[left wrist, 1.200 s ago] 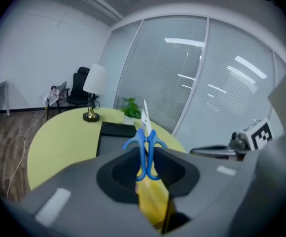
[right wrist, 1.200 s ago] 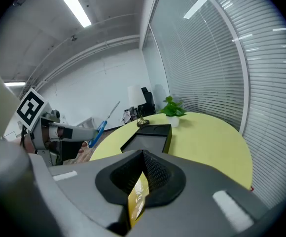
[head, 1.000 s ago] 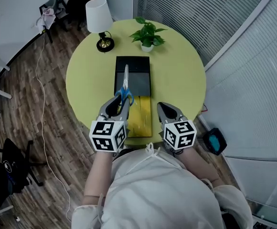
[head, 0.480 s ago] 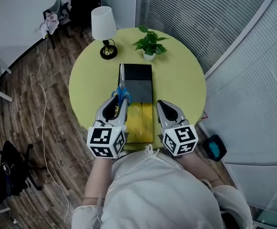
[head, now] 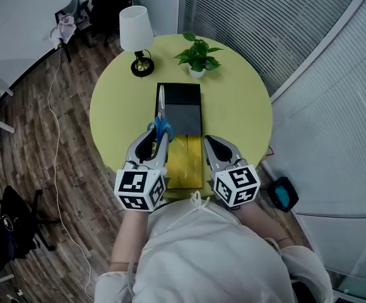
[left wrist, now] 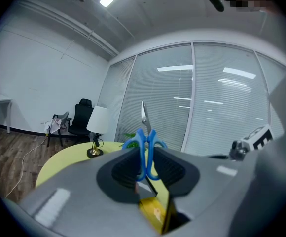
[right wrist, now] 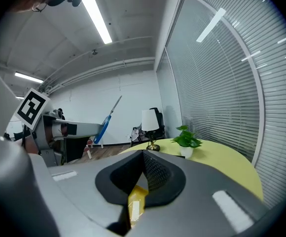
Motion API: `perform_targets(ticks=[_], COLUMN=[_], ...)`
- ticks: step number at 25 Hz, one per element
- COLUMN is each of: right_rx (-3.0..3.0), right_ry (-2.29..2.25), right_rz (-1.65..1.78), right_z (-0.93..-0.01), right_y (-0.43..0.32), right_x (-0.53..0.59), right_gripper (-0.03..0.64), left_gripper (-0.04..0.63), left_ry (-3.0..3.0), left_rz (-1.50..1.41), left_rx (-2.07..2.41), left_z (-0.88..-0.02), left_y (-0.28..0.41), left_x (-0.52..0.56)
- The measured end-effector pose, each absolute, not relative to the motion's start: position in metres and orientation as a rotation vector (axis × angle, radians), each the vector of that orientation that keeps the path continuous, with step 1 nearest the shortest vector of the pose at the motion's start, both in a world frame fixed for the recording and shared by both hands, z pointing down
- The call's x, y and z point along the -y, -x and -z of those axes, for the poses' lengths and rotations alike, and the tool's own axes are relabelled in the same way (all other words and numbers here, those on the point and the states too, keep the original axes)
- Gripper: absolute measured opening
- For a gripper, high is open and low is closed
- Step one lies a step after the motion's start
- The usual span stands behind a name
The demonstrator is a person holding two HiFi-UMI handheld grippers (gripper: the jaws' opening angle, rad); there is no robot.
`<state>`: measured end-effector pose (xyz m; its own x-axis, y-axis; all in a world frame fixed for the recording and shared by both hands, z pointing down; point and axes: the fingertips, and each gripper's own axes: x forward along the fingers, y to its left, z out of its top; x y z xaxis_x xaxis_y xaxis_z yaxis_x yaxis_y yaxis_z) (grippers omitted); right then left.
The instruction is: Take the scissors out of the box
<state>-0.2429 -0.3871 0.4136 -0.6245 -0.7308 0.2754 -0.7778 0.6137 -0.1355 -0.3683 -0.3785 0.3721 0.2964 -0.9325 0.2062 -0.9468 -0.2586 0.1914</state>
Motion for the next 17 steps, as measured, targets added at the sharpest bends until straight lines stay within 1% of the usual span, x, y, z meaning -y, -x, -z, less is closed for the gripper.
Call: perform_targets(ticks=[17], right_rx=[2.619], right_ry=[-1.269], right_rz=[-0.336], right_z=[-0.422], right_y=[0.244], right_x=[0.392], right_gripper=[-0.001], left_gripper=[0.092], left_ry=[-2.277], left_rz=[-0.105], left_rx=[1.701], left_z=[-0.386], left_y=[0.366], left_x=[0.378])
